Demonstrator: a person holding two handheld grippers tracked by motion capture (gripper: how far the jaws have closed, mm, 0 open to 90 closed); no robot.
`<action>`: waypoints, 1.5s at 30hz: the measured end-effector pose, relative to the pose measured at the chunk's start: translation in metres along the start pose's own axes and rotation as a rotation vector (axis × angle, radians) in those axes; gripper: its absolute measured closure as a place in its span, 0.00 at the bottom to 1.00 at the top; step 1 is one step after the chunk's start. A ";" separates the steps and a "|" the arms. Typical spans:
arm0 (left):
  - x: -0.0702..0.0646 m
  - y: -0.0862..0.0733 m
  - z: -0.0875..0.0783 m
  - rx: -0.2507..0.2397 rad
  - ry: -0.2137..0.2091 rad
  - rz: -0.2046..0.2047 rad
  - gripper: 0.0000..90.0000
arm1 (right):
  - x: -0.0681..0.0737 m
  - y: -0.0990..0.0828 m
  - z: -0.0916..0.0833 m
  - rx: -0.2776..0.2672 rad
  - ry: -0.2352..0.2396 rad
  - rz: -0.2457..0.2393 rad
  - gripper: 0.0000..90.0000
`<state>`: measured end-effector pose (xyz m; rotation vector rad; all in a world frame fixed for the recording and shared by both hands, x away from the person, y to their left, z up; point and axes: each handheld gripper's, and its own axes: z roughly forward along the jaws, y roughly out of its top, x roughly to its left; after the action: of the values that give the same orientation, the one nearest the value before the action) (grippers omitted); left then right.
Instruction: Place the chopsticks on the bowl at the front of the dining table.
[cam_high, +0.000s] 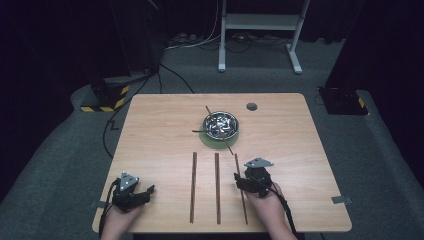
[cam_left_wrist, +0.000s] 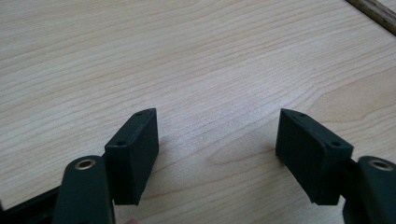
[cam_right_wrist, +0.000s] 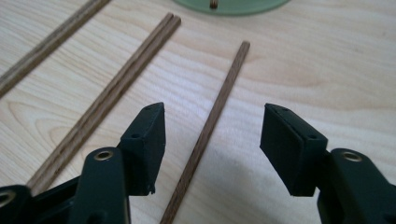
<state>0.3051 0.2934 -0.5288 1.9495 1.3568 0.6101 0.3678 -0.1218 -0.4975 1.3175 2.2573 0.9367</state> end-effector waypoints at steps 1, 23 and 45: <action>0.000 0.000 0.000 0.000 0.000 0.000 0.33 | 0.000 -0.004 0.001 0.007 0.002 0.004 0.40; 0.000 0.000 0.000 0.000 0.000 -0.002 0.34 | 0.008 -0.015 0.007 0.039 0.002 -0.035 0.81; 0.000 0.000 0.000 0.000 0.000 -0.002 0.34 | -0.008 -0.010 0.008 0.068 -0.047 -0.037 0.92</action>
<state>0.3050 0.2935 -0.5288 1.9481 1.3588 0.6087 0.3703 -0.1289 -0.5108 1.3075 2.2884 0.8146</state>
